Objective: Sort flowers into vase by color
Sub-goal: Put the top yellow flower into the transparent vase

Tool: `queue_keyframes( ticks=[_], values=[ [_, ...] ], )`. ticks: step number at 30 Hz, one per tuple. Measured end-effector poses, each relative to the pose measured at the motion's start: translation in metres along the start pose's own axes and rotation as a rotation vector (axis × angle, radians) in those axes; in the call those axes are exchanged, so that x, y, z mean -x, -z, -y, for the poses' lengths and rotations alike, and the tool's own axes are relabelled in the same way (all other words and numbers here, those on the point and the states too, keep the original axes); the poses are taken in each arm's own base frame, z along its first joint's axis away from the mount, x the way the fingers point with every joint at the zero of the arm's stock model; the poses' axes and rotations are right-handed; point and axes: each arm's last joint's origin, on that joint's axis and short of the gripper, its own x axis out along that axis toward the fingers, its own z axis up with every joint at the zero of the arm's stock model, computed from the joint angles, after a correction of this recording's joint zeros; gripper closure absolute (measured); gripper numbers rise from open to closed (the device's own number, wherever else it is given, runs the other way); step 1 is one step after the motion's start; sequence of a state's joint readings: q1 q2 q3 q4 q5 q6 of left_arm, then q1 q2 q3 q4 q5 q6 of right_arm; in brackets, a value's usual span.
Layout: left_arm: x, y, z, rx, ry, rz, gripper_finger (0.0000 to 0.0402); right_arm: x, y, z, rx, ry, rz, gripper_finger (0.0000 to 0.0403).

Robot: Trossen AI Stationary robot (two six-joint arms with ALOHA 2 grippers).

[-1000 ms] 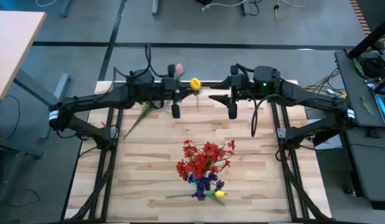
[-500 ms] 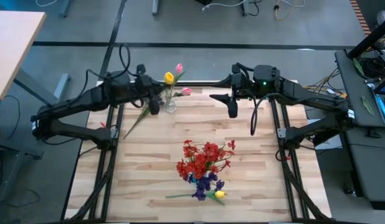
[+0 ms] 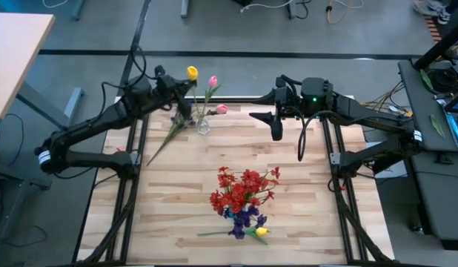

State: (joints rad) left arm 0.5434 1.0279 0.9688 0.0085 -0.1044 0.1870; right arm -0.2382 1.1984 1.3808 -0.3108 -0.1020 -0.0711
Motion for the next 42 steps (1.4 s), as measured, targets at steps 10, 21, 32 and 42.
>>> queue_keyframes(
  ticks=[10,21,32,42],
  values=[
    [-0.015,0.012,-0.005,0.046,-0.009,-0.057,0.0396,0.000,0.001,0.000,0.000,-0.001,-0.007,0.0206],
    [-0.014,0.017,-0.004,0.048,0.000,-0.106,0.0289,0.000,0.001,0.000,0.006,-0.001,-0.012,0.0206],
    [0.008,0.023,-0.004,0.060,0.010,-0.243,0.0213,0.000,0.003,0.000,0.004,-0.003,-0.031,0.0206],
    [0.016,0.035,-0.004,0.101,-0.037,-0.396,0.0130,0.000,0.003,0.000,0.004,-0.003,-0.031,0.0206]
  ],
)
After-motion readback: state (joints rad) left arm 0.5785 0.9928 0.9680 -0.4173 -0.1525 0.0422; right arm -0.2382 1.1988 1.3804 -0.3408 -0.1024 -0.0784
